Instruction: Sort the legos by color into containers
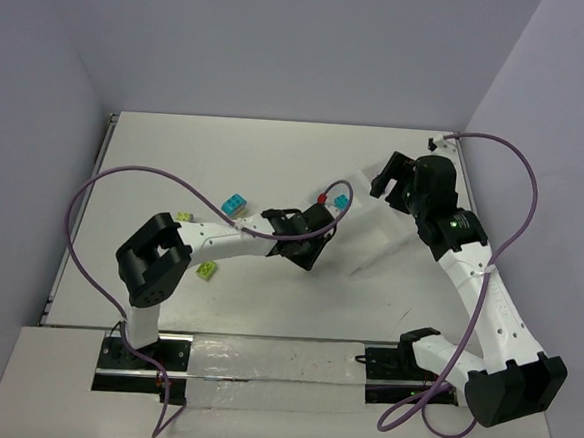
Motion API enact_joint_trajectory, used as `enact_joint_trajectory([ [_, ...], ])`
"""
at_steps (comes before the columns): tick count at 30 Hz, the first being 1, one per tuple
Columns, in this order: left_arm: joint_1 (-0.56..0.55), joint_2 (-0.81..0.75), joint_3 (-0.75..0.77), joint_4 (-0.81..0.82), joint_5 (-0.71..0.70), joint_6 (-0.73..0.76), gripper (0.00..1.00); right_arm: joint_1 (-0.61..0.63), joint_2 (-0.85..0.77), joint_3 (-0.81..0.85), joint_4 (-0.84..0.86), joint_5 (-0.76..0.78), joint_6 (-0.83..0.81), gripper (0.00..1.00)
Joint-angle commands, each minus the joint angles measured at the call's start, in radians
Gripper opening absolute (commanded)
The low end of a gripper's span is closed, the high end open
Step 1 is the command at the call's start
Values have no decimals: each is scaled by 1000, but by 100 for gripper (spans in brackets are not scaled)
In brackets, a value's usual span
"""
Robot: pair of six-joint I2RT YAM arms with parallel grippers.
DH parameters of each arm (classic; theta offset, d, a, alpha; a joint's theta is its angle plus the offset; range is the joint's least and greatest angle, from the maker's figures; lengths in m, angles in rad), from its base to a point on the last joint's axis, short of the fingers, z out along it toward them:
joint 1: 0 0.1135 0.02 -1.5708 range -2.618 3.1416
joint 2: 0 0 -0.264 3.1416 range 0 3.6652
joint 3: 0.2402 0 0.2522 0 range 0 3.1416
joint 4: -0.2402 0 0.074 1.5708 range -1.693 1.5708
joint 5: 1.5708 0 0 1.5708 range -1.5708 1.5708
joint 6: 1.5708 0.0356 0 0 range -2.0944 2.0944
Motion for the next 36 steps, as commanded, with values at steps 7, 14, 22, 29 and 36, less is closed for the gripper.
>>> enact_joint_trajectory([
  [7, -4, 124, 395, 25, 151, 33, 12, -4, -117, 116, -22, 124, -14, 88],
  [14, -3, 303, 617, 37, 162, 58, 32, -6, -182, 138, -28, 184, -30, 88],
  [22, -3, 331, 682, 6, 119, 90, 99, -9, -177, 137, -31, 185, -30, 88],
  [29, -3, 74, 346, 41, -6, 66, 96, -9, -146, 125, -15, 155, -22, 88],
  [36, -3, -265, -78, -10, -170, -34, 96, -10, -115, 117, 3, 122, -13, 88],
])
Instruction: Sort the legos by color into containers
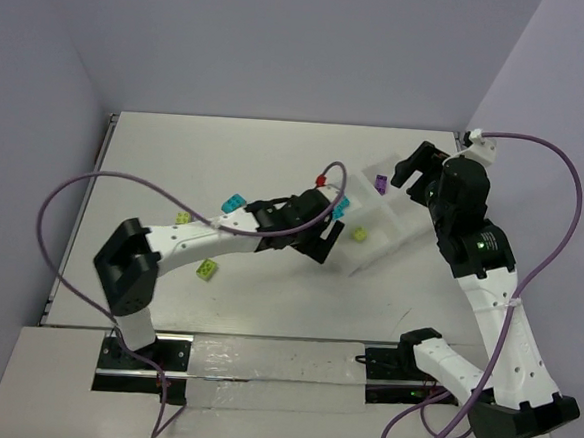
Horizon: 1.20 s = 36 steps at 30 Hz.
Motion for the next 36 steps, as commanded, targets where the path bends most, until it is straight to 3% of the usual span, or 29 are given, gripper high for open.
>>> enact_joint_trajectory([
  [1, -3, -230, -204, -44, -166, -100, 98, -6, 17, 6, 41, -22, 7, 88],
  [7, 20, -453, -469, -187, -329, -287, 99, -6, 42, -18, 66, -72, 37, 88],
  [12, 142, -529, -574, -271, -323, -398, 99, -6, 56, -22, 74, -94, 44, 87],
  [20, 298, -472, -612, -256, -299, -458, 98, -6, 55, -16, 68, -95, 37, 87],
  [31, 402, -351, -626, -183, -251, -452, 93, -5, 64, -12, 71, -103, 34, 87],
  [34, 408, -307, -619, -161, -203, -448, 90, -4, 70, -10, 72, -109, 34, 87],
  [36, 408, -290, -634, -109, -144, -448, 80, -6, 75, -2, 71, -112, 32, 87],
])
